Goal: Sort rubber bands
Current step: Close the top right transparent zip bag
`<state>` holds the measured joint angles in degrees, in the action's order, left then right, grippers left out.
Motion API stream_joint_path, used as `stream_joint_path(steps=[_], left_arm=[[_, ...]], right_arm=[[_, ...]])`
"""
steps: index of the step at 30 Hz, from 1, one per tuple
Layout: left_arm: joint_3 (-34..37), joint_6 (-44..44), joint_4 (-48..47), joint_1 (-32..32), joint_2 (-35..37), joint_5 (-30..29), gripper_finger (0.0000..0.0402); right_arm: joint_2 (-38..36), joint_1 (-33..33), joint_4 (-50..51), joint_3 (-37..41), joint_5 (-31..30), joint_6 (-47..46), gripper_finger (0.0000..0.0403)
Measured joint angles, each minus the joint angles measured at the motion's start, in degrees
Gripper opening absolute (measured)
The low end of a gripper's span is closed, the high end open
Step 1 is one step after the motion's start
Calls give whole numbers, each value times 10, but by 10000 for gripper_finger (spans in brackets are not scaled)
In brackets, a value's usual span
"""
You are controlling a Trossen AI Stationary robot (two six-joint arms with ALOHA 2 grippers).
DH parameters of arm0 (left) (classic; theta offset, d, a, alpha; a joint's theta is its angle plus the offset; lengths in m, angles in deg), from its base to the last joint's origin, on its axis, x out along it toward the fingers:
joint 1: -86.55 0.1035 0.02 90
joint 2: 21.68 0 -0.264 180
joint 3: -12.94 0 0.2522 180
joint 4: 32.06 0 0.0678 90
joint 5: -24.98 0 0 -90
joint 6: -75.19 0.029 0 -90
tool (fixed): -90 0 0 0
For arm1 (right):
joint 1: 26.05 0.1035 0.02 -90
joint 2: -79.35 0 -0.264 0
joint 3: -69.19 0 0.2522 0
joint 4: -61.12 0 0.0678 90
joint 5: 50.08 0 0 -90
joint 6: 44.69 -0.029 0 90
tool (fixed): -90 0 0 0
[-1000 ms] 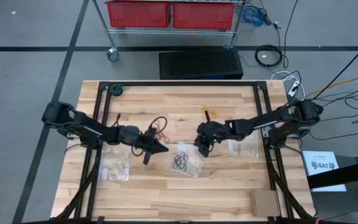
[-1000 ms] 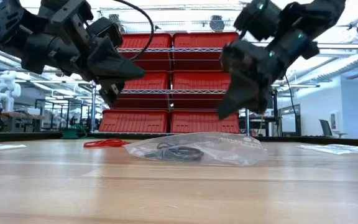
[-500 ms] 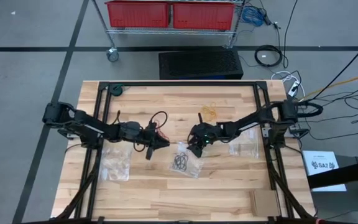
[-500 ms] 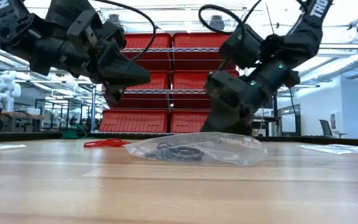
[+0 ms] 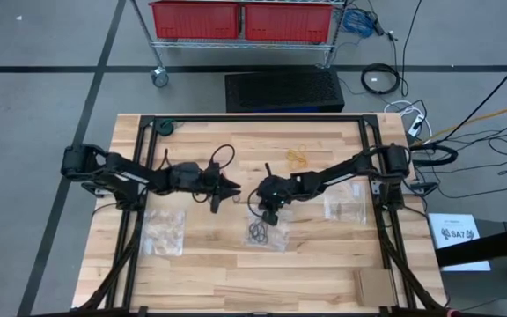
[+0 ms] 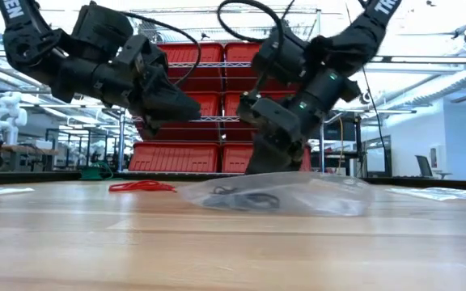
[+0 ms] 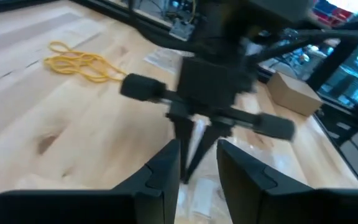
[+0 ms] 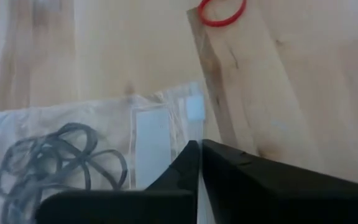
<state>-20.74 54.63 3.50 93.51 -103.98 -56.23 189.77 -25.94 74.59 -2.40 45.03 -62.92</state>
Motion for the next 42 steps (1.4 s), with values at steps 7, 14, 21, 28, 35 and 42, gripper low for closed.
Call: stream_joint_path(steps=[7,14,21,28,35,42], left_arm=[[0,-5,3,3,0,27,109],[0,-6,3,-13,0,58,109],[0,16,8,-24,0,58,109],[-10,18,13,-26,0,58,109],[-20,20,13,-26,0,59,109],[-20,25,7,-26,0,59,96]], right_arm=[[-11,34,179,-114,-107,69,1],[-52,69,237,-166,-194,97,0],[-86,100,242,-166,-273,93,0],[-86,105,218,-166,-278,104,0],[-86,100,215,-166,-290,115,0],[-86,100,209,-166,-291,119,0]])
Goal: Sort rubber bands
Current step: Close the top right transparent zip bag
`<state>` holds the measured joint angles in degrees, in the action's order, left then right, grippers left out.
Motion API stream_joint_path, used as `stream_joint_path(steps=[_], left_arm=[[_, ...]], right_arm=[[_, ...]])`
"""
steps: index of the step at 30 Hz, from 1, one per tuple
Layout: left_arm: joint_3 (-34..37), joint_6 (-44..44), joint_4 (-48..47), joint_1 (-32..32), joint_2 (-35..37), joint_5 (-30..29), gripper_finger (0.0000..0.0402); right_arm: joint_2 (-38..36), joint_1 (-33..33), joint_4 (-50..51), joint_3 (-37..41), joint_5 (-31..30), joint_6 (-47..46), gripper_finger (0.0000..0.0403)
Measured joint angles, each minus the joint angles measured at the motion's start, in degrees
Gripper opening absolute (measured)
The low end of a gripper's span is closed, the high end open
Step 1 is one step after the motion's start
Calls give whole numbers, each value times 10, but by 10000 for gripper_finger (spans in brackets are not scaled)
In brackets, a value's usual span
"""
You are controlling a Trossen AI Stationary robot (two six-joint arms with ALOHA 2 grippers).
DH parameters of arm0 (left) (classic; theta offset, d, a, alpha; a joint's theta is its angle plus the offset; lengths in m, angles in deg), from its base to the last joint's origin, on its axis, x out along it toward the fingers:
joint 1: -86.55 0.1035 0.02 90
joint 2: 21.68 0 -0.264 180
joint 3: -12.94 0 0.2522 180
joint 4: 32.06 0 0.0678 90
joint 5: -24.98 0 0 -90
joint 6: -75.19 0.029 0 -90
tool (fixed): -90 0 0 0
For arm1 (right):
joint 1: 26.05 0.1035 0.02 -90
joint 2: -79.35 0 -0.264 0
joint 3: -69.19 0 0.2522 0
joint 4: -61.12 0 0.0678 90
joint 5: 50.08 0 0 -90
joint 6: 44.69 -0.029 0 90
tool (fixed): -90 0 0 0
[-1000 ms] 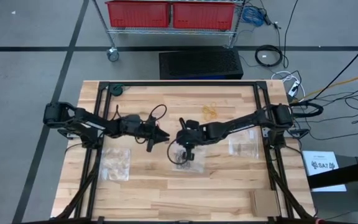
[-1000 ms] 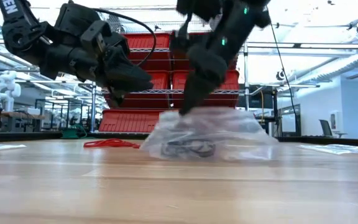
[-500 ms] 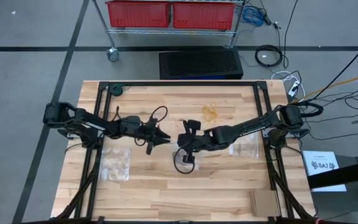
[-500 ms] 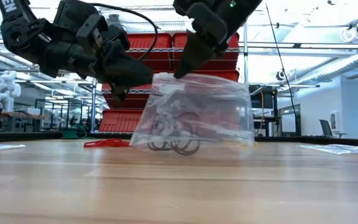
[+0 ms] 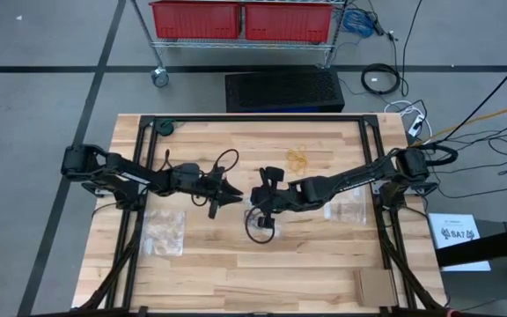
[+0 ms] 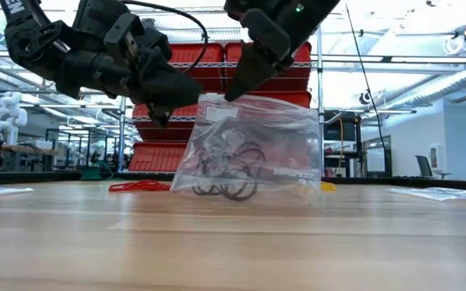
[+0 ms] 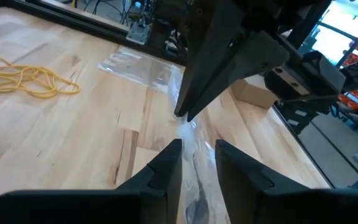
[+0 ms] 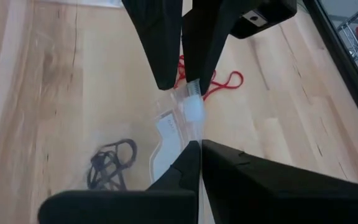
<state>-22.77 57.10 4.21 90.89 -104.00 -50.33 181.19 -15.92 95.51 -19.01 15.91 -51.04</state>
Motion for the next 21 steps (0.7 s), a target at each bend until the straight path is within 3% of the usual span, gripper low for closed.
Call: stream_joint_path(steps=[11,21], left_arm=[[0,4,-2,0,0,-12,9],[0,67,0,2,0,-30,4]], right_arm=[[0,1,-14,0,-8,0,0],[-3,2,-12,0,-14,-18,4]])
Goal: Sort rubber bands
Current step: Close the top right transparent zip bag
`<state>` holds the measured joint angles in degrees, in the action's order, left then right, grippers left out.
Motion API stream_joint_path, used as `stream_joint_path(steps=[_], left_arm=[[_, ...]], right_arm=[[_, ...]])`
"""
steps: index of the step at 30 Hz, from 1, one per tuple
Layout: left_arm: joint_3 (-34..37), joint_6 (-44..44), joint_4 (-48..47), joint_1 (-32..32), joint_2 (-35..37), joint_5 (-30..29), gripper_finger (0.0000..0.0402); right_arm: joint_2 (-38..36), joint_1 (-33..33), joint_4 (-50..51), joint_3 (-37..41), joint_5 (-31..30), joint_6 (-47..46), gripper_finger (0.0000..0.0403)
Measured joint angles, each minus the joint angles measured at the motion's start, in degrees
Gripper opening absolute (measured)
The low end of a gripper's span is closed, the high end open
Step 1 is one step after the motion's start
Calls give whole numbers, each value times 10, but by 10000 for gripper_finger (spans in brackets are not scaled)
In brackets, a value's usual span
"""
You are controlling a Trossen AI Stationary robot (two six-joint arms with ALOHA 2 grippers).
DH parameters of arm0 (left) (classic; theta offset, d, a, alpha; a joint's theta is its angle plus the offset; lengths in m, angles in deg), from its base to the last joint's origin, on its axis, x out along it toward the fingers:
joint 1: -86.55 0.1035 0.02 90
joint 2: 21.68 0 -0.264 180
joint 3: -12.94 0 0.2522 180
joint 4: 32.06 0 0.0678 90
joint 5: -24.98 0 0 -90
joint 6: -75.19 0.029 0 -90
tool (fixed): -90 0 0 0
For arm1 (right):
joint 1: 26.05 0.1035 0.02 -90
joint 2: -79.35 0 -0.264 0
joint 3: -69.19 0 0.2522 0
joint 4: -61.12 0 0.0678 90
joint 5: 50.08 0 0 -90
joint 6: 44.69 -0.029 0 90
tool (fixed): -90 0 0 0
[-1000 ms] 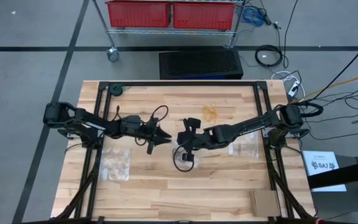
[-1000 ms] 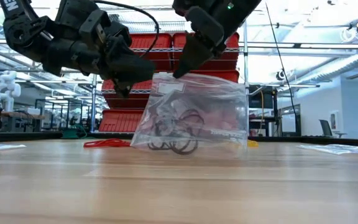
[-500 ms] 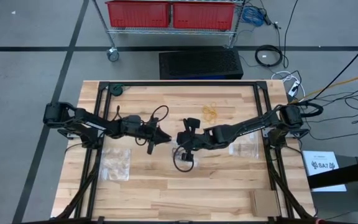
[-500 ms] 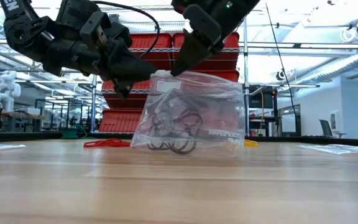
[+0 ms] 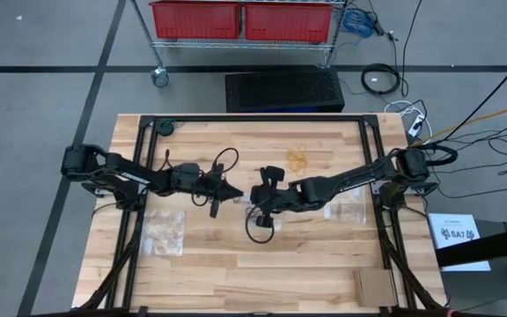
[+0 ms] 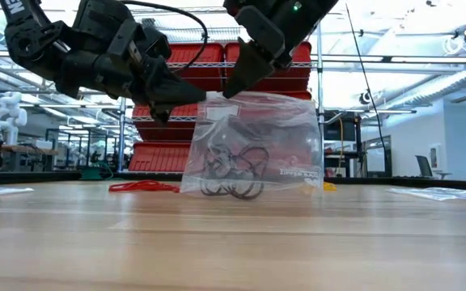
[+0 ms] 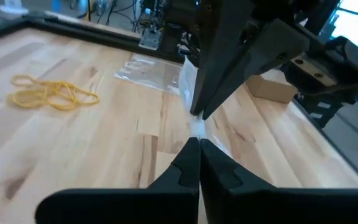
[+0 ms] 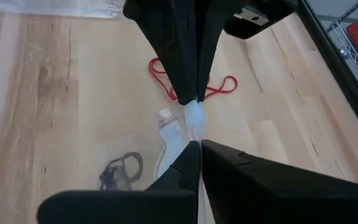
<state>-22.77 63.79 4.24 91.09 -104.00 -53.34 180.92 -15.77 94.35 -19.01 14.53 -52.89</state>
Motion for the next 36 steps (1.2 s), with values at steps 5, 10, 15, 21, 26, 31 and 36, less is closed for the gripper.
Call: stream_joint_path(steps=[5,10,15,21,26,31,36], left_arm=[[0,37,1,1,0,-6,3],[0,44,-1,5,0,-6,2],[0,66,-3,5,0,-6,2],[0,77,-12,12,0,-6,2],[0,77,-16,13,0,-6,2],[0,77,-17,13,0,-8,2],[0,77,-17,13,0,-12,1]], right_arm=[[-21,-1,-16,0,4,-1,33],[-42,-28,-26,0,90,-6,78],[-32,-76,-24,-1,201,-16,110],[-21,-122,-27,-1,265,-16,121],[-17,-130,-31,-1,294,-22,111],[-17,-125,-48,-1,322,-23,107],[-8,-124,-45,-1,329,-30,107]])
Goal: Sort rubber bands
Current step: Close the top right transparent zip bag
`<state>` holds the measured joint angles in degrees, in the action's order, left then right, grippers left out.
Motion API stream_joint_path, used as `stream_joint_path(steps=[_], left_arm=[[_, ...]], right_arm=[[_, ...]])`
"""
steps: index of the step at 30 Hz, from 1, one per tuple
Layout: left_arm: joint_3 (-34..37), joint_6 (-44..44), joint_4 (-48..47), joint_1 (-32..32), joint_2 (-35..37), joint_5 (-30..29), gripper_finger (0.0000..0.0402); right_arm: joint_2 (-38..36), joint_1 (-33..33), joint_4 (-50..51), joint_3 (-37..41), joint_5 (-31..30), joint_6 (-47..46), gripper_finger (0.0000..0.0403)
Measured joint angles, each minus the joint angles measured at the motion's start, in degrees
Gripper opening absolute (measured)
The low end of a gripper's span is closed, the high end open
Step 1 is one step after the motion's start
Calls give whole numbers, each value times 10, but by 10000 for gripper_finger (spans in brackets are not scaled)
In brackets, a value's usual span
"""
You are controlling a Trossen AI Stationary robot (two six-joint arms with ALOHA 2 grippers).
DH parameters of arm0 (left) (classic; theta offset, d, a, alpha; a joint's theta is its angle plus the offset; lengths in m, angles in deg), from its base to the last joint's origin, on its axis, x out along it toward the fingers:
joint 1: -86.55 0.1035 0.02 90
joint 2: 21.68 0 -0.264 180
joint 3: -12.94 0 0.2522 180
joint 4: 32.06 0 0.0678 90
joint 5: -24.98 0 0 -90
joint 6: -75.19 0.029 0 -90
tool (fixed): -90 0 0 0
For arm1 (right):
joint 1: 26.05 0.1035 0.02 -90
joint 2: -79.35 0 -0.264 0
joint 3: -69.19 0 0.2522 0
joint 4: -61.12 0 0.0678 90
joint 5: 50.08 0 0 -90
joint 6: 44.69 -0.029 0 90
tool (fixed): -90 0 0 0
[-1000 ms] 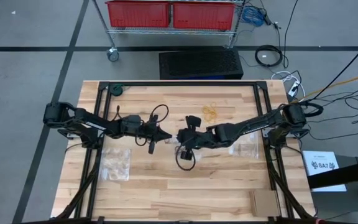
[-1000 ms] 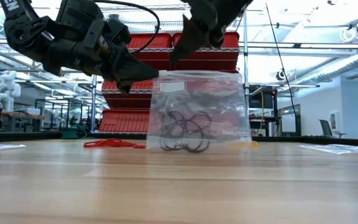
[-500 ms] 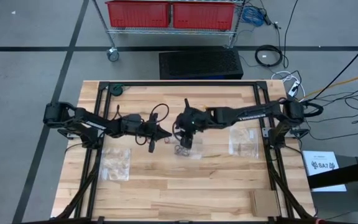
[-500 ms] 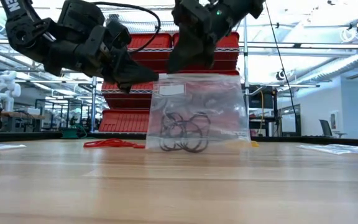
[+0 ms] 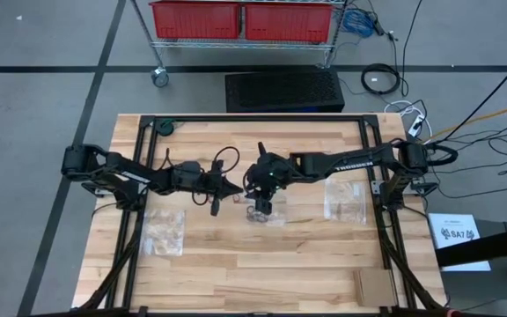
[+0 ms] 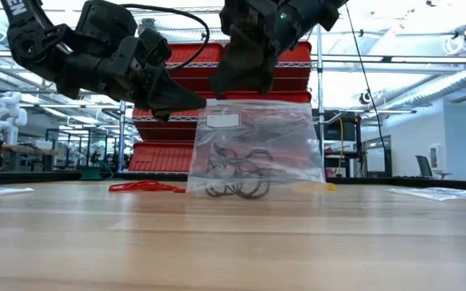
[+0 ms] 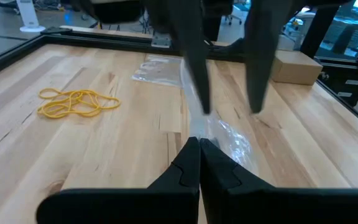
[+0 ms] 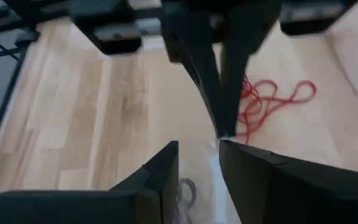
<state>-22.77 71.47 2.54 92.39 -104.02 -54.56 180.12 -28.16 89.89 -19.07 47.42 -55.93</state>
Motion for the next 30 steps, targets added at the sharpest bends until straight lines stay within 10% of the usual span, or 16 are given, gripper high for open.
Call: stream_joint_path(steps=[16,30], left_arm=[[0,0,0,0,0,0,1],[0,-1,0,0,0,-2,1]], right_arm=[[16,-1,-1,0,-30,14,101],[16,0,1,0,-46,34,6]])
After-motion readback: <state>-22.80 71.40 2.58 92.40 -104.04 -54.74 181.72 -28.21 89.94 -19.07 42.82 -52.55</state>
